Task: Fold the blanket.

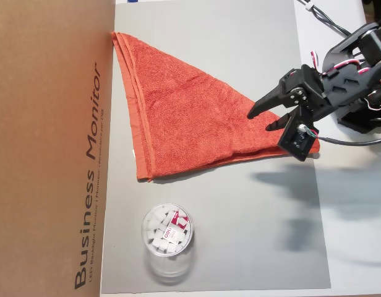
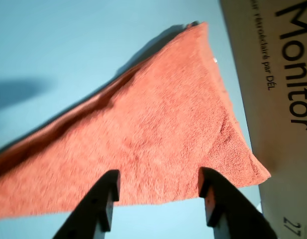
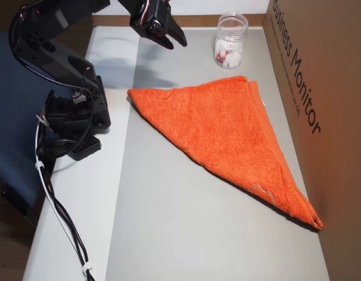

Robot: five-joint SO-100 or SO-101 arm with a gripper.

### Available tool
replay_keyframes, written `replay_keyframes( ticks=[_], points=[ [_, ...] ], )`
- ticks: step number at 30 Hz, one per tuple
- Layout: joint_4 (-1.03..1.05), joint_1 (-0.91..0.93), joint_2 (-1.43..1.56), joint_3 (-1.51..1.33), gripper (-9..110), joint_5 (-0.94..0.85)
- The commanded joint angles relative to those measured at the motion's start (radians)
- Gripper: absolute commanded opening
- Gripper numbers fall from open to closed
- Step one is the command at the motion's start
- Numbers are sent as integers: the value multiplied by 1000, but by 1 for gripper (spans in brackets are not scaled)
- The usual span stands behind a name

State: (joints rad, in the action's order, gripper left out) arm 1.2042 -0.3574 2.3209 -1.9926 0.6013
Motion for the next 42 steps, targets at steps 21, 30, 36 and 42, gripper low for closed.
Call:
replay_keyframes(
  ticks=[21, 30, 36, 42],
  points=[
    [345, 293, -67, -21, 16, -299],
    [213, 394, -285, -6, 16, -301],
    [213, 396, -364, -11, 16, -301],
    [213, 396, -416, -6, 5, -301]
  ],
)
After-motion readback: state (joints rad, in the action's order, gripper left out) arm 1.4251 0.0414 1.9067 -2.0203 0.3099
